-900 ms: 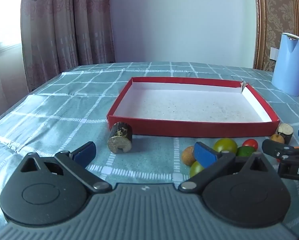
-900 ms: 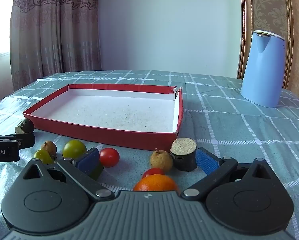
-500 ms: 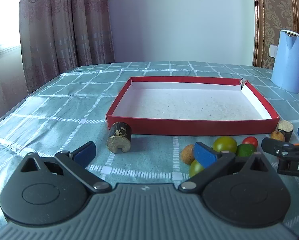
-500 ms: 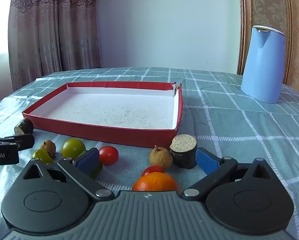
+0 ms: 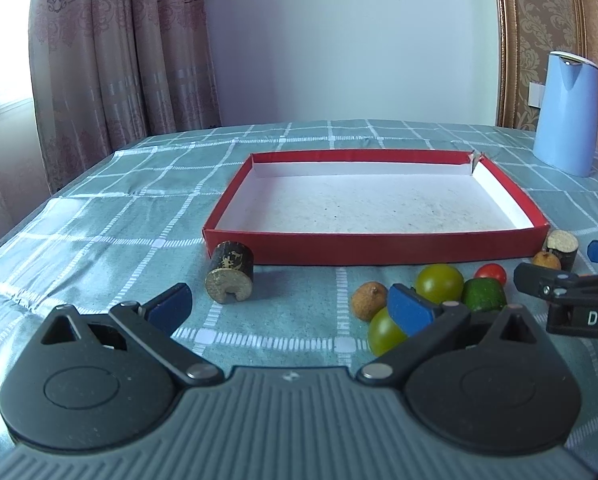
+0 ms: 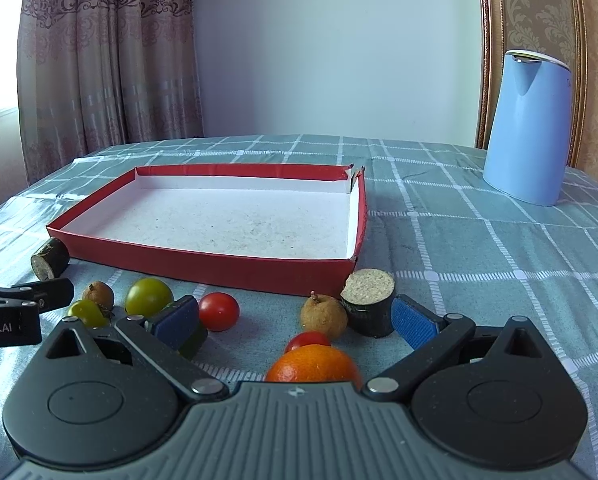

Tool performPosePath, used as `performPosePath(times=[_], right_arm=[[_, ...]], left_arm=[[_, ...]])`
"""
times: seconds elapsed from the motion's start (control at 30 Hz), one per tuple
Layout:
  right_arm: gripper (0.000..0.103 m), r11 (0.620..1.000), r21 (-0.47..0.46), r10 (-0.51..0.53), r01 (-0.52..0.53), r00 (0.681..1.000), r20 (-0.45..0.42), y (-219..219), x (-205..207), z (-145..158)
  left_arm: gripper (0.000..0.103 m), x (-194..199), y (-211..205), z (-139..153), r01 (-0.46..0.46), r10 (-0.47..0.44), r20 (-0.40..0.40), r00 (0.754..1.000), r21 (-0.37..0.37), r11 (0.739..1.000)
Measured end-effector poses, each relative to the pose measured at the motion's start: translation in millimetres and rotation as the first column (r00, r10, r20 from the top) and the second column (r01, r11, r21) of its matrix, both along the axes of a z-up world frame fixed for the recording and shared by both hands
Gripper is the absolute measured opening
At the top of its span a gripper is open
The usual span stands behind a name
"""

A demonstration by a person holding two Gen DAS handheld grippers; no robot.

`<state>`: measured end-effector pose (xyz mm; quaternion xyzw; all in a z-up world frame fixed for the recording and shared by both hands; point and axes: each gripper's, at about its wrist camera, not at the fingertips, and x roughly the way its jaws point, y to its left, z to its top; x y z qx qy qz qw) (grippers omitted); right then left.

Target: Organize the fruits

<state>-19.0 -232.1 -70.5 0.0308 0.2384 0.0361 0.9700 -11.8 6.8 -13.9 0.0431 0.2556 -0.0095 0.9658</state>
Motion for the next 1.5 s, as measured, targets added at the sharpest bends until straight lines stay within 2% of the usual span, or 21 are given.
performPosePath(times=[0.13,0.27,0.47,0.7,0.8,1.0,1.07,1.13,1.2,1.37,1.5], right_arm=[[0.103,1.000,0.019,-0.015,0.015,1.000,0.001,-6,-2,1],[0.103,0.999,-0.007,-0.034,0.034,0.999,0.017,-9,-3,2],[0.103,0.997,0.035,-0.069,0.067,0.996,0.058,-21,-6,4],[0.103,0.995,0.045,-0.085,0.084,0.996,0.020,-32,-7,1],[0.103,0.994,0.057,-0.092,0.091,0.995,0.022,-38,-7,0],[0.103,0.993,0.073,-0.089,0.088,0.996,0.014,-40,-8,1],[0.103,0.993,0.075,-0.092,0.090,0.996,0.014,-41,-8,1],[0.103,0.992,0.080,-0.096,0.095,0.995,0.018,-43,-10,1],[0.103,0.991,0.088,-0.099,0.097,0.995,0.021,-46,-12,1],[0.103,0.991,0.097,-0.095,0.093,0.995,0.012,-55,-18,-3],[0.100,0.991,0.124,-0.053,0.050,0.998,0.019,-60,-29,-5]], left_arm=[[0.103,-3,-2,-1,0.013,-0.013,0.008,1.000,0.017,1.000],[0.103,-3,-2,-2,0.029,-0.029,-0.003,1.000,0.012,1.000],[0.103,-11,-1,-6,0.060,-0.060,0.010,0.998,0.026,0.998],[0.103,-18,-7,-12,0.146,-0.148,0.026,0.989,0.046,0.988],[0.088,-15,-14,-13,0.177,-0.177,0.009,0.984,0.059,0.983],[0.073,-11,-27,-17,0.244,-0.243,-0.020,0.970,0.069,0.967],[0.062,-8,-30,-18,0.262,-0.260,-0.036,0.965,0.063,0.963],[0.043,-1,-33,-19,0.279,-0.275,-0.067,0.959,0.050,0.959],[0.034,5,-32,-21,0.293,-0.290,-0.091,0.953,0.016,0.956],[0.030,5,-29,-24,0.301,-0.301,-0.068,0.951,-0.015,0.953],[0.029,2,-24,-23,0.315,-0.317,-0.040,0.948,-0.051,0.948]])
